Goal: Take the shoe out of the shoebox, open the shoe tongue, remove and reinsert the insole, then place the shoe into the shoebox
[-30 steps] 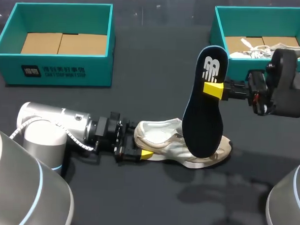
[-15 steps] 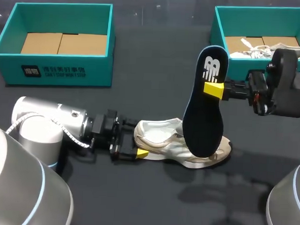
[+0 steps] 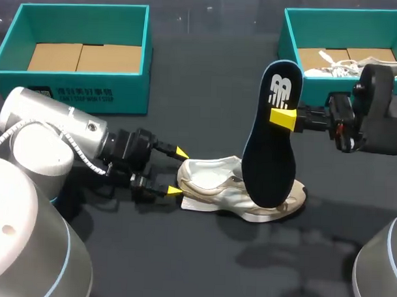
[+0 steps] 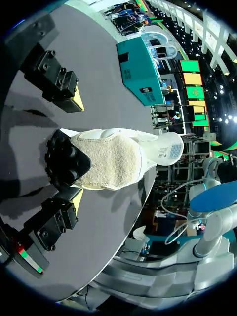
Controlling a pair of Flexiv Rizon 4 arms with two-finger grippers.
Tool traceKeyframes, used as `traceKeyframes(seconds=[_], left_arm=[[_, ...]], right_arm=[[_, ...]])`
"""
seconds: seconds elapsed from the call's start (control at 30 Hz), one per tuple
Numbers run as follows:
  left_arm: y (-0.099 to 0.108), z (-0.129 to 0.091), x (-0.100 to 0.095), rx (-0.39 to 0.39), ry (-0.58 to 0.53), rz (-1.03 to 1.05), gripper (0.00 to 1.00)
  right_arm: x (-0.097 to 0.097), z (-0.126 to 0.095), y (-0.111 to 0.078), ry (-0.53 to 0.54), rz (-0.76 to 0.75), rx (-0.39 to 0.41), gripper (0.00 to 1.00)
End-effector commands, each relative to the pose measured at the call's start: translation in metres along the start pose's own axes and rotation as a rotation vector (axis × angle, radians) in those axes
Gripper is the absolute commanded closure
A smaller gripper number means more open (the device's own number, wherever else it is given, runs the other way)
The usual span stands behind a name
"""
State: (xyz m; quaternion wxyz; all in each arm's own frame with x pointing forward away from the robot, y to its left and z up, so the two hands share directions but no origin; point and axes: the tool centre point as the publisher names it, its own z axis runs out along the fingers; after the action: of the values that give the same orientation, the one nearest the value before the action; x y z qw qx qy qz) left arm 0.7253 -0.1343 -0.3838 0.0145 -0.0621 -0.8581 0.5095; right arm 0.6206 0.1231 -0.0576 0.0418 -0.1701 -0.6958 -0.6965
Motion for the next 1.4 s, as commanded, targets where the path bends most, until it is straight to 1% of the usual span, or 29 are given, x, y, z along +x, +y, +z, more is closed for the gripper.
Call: traceKeyframes(seconds=[0.03, 0.5, 0.53, 0.6, 0.63, 0.67, 0.7, 0.73, 0.77, 0.8, 0.83, 0.87, 0.9, 1.2, 1.23, 1.27, 1.33, 1.37, 1.4], left_arm=[[-0.015, -0.022, 0.006, -0.237, 0.010, 0.100, 0.00], [-0.015, -0.022, 0.006, -0.237, 0.010, 0.100, 0.00], [-0.021, -0.023, 0.007, -0.284, 0.008, 0.121, 0.00], [-0.028, -0.026, 0.007, -0.318, 0.019, 0.158, 0.00], [-0.032, -0.025, 0.005, -0.397, 0.004, 0.161, 0.00], [-0.034, -0.024, 0.004, -0.425, 0.004, 0.164, 0.00], [-0.038, -0.029, 0.003, -0.443, 0.018, 0.172, 0.00], [-0.041, -0.029, 0.002, -0.514, 0.007, 0.174, 0.00], [-0.043, -0.029, 0.002, -0.521, 0.020, 0.182, 0.00], [-0.046, -0.032, 0.001, -0.559, 0.039, 0.158, 0.00], [-0.049, -0.031, -0.001, -0.629, 0.049, 0.135, 0.00], [-0.051, -0.031, -0.003, -0.683, 0.062, 0.128, 0.00], [-0.053, -0.031, -0.005, -0.762, 0.054, 0.131, 0.00], [-0.053, -0.031, -0.005, -0.762, 0.054, 0.131, 0.00], [-0.054, -0.030, -0.006, -0.765, 0.072, 0.118, 0.00], [-0.057, -0.028, -0.007, -0.822, 0.062, 0.086, 0.00], [-0.059, -0.027, -0.008, -0.829, 0.074, 0.071, 0.00], [-0.061, -0.025, -0.008, -0.883, 0.051, 0.054, 0.00], [-0.061, -0.023, -0.007, -0.888, 0.032, 0.056, 0.00]], right_arm=[[0.007, -0.003, -0.002, -0.012, 0.001, -0.002, 1.00], [0.007, -0.003, -0.002, -0.012, 0.001, -0.002, 1.00], [0.007, -0.003, -0.002, -0.012, 0.001, -0.002, 1.00], [0.007, -0.003, -0.002, -0.012, 0.001, -0.002, 1.00], [0.007, -0.003, -0.002, -0.012, 0.001, -0.002, 1.00], [0.007, -0.003, -0.002, -0.012, 0.001, -0.002, 1.00], [0.007, -0.003, -0.002, -0.012, 0.001, -0.002, 1.00], [0.007, -0.003, -0.002, -0.012, 0.001, -0.002, 1.00], [0.007, -0.003, -0.002, -0.012, 0.001, -0.002, 1.00], [0.007, -0.003, -0.002, -0.012, 0.001, -0.002, 1.00], [0.007, -0.003, -0.002, -0.012, 0.001, -0.002, 1.00], [0.007, -0.003, -0.002, -0.012, 0.001, -0.002, 1.00], [0.007, -0.003, -0.002, -0.012, 0.001, -0.002, 1.00], [0.007, -0.003, -0.002, -0.012, 0.001, -0.002, 1.00], [0.007, -0.003, -0.002, -0.012, 0.001, -0.002, 1.00], [0.007, -0.003, -0.002, -0.012, 0.001, -0.002, 1.00], [0.007, -0.003, -0.002, -0.012, 0.001, -0.002, 1.00], [0.007, -0.003, -0.002, -0.012, 0.001, -0.002, 1.00], [0.007, -0.003, -0.002, -0.012, 0.001, -0.002, 1.00]])
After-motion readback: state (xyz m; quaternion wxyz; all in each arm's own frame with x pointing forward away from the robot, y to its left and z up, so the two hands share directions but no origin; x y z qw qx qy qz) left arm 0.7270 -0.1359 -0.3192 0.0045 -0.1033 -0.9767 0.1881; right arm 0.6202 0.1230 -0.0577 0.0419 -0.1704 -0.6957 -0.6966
